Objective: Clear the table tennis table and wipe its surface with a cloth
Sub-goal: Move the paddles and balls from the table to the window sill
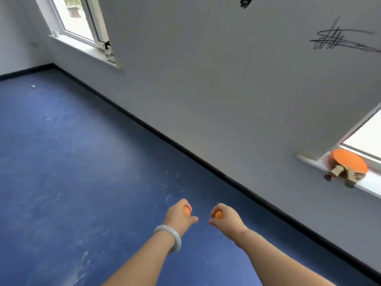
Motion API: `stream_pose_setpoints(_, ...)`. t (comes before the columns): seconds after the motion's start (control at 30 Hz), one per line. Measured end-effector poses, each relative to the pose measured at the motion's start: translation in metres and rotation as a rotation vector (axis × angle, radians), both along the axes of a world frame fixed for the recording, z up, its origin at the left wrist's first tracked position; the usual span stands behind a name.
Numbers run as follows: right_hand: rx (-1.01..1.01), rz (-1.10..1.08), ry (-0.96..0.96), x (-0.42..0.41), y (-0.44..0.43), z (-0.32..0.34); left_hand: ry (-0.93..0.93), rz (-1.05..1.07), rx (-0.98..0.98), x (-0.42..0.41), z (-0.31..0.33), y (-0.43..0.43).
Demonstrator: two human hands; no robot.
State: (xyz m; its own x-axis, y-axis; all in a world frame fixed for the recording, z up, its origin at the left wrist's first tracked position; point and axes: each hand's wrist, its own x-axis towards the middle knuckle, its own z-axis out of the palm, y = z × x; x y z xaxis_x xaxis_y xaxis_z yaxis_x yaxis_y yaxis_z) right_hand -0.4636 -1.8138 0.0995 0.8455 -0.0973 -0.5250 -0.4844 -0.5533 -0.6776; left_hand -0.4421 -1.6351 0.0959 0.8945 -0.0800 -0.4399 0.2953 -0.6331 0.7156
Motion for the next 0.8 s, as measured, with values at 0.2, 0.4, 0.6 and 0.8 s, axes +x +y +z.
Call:
stream_pose_setpoints(0.2,0.061,-0.216,-0.073,-0.015,-0.189,0.016,0.004,-0.156,-0.067,0.005,0.007,-0.186)
stream_pose_setpoints(0.4,0.090,-0.377,-0.090,-0.023,-0.317,0.017,0.071,-0.299,-0.117,0.021,0.012,-0.316)
stream_pose_setpoints(0.6,0.084,-0.528,-0.148,0.008,-0.407,0.009,0.090,-0.390,-0.165,0.072,0.007,-0.426)
stream_pose_setpoints(0.8,0.017,-0.621,-0.130,0.042,-0.491,0.014,0.106,-0.546,-0.149,0.129,-0.001,-0.533)
